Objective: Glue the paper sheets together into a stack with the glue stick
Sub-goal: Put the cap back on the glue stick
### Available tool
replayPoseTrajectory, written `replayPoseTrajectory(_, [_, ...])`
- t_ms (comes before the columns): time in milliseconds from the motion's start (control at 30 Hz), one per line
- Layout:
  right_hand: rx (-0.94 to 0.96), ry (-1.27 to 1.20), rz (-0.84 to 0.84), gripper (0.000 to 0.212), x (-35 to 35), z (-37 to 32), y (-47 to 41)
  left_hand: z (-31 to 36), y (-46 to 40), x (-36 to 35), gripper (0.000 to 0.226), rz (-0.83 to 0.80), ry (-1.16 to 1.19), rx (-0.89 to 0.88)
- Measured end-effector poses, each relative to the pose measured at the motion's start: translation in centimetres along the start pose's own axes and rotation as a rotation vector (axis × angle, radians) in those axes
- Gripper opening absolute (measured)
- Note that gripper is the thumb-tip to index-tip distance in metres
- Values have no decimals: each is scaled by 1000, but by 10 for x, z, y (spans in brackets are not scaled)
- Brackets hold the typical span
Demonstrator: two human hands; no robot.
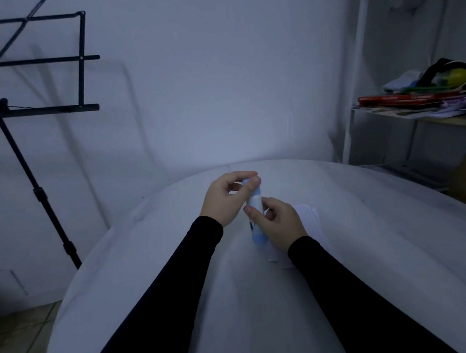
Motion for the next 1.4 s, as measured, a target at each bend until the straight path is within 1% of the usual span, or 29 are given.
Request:
replayPoseTrajectory(100, [2,-7,-26,21,0,-2,2,-1,-1,1,20,-30,4,46])
replayPoseTrajectory(233, [18,-9,-41,20,-3,-1,2,-2,2,2,22,-90,87,38])
replayPoseTrajectory(300, [19,-18,-40,19,-5,2,2,-3,5,2,26,-151,118,18])
replayPoseTrajectory(400, [12,-61,-40,20,-6,4,2,-2,8,-1,35,-253,139,49])
replayPoseTrajectory(467, [4,-46,-38,21,-4,4,1,-1,7,-1,31,-220,96,52])
replayPoseTrajectory(533, [6,-5,-39,17,-3,3,1,0,5,1,23,-119,21,34])
replayPoseTrajectory(600, [7,5,-48,16,-4,2,2,-4,1,4,13,-44,32,49])
replayPoseTrajectory(633, [7,5,-56,16,-5,2,2,-5,1,5,10,-31,44,62])
replayPoseTrajectory(767, [-8,11,-59,16,-5,5,4,-8,2,4,13,-35,21,78])
replayPoseTrajectory(867, [-7,12,-37,16,-4,6,4,-9,3,4,10,-42,12,40])
replayPoseTrajectory(967, [5,26,-24,15,-4,6,4,-5,4,3,14,-96,11,-1])
replayPoseTrajectory(1100, [9,40,-28,20,-4,7,4,0,6,-1,21,-167,29,-23])
replayPoseTrajectory(1200, [26,19,-2,22,-4,6,3,7,4,-1,19,-121,36,-24])
replayPoseTrajectory(1267, [44,6,12,24,-5,3,2,10,1,1,12,-61,30,-10])
replayPoseTrajectory(1333, [48,-8,14,28,-6,2,3,9,0,2,4,-34,51,26])
replayPoseTrajectory(1400, [38,-13,7,29,-7,2,4,6,1,2,7,-36,49,54])
Point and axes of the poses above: each hand's wrist, its own y-axis away from the middle knuckle, its own x-axis out of the back of the hand, z = x × y, the point moved 5 cm from there along -y, towards the middle knuckle, and after that the axes turned 5 degrees about y, right-handed, at the moved point
